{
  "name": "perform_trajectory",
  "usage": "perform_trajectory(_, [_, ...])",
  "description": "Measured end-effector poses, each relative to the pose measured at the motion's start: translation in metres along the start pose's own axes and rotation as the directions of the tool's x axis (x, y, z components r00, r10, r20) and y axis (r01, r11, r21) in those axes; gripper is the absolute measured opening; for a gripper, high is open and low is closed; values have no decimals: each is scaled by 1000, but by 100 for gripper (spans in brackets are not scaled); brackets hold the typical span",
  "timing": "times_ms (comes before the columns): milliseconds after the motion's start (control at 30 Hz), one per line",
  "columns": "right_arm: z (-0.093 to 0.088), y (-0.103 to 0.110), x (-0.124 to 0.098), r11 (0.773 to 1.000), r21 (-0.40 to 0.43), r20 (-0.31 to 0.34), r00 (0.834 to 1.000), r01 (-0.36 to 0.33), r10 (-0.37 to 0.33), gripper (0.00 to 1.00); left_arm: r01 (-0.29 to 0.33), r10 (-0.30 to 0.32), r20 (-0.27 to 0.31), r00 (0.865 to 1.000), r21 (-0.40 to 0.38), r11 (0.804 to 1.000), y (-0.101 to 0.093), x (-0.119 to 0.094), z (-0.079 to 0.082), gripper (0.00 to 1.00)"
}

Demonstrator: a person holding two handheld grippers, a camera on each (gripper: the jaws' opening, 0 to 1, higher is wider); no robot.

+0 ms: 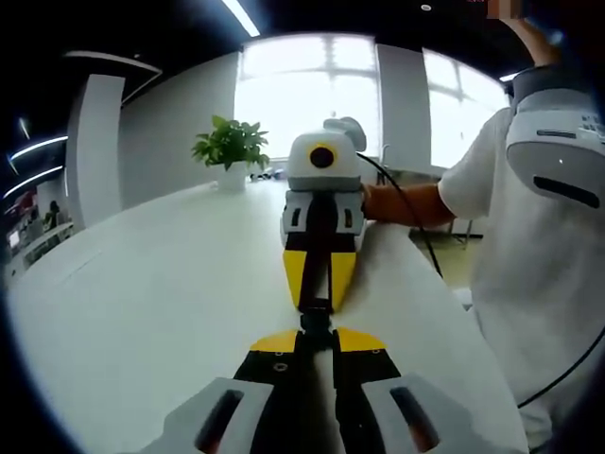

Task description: Snap the two parts of the plastic buckle together until the buckle closes and remains connected.

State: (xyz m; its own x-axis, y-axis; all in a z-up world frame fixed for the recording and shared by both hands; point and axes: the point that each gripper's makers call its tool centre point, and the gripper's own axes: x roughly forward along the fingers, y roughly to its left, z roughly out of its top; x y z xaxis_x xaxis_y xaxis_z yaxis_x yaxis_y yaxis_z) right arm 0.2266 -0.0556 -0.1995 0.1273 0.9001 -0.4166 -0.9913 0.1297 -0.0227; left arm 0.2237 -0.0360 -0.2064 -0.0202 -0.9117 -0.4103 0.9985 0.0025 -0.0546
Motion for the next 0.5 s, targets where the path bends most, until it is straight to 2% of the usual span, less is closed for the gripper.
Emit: perform_trajectory(500, [0,0,2,1000,3,3,1000,5,-5,11,-2,2,-2,1000,0,1000,-1,0,0,9])
